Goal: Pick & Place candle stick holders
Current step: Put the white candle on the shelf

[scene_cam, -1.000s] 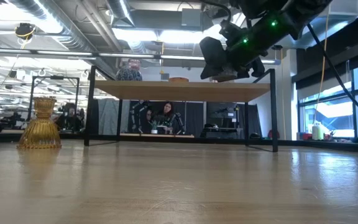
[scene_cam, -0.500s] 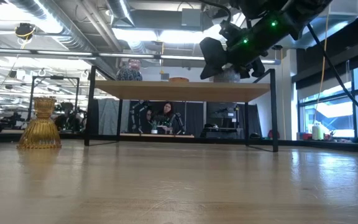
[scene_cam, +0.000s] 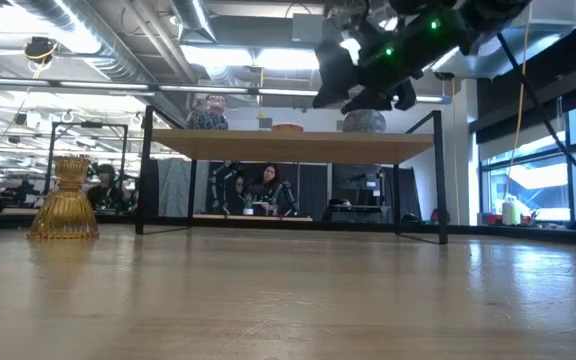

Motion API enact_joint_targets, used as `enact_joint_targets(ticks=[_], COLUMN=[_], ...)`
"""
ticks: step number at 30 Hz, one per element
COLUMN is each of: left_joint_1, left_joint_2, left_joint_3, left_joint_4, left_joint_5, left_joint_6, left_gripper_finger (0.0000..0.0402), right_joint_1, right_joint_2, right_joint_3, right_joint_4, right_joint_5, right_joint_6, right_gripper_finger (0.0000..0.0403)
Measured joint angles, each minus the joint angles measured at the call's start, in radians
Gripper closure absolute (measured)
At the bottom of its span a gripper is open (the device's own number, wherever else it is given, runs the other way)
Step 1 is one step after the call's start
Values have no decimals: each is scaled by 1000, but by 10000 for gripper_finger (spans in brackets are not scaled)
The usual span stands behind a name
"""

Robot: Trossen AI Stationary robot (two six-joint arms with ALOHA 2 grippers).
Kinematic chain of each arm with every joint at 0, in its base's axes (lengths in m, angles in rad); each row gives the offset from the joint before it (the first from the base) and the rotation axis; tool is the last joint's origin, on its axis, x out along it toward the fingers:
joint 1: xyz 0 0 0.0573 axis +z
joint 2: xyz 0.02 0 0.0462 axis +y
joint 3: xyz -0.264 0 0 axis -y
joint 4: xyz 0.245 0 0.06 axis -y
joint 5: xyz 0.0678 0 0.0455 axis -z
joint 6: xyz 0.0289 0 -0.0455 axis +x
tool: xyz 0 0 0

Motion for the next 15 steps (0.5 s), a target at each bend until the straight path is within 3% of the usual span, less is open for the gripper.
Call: enact_joint_targets(ticks=[8, 15], left_joint_1=[-4, -41], left_joint_2=[0, -10], left_joint_3=[0, 0], left_joint_4=[0, 38], left_joint_5=[0, -16], left_joint_6=[1, 66], left_gripper_finger=[400, 400], right_joint_1=[85, 277], right_joint_2=[-1, -2], right_joint_3=[85, 146], right_joint_4=[5, -115], right_joint_5=[-6, -115], right_joint_6=[-73, -105], right_gripper_finger=[88, 88])
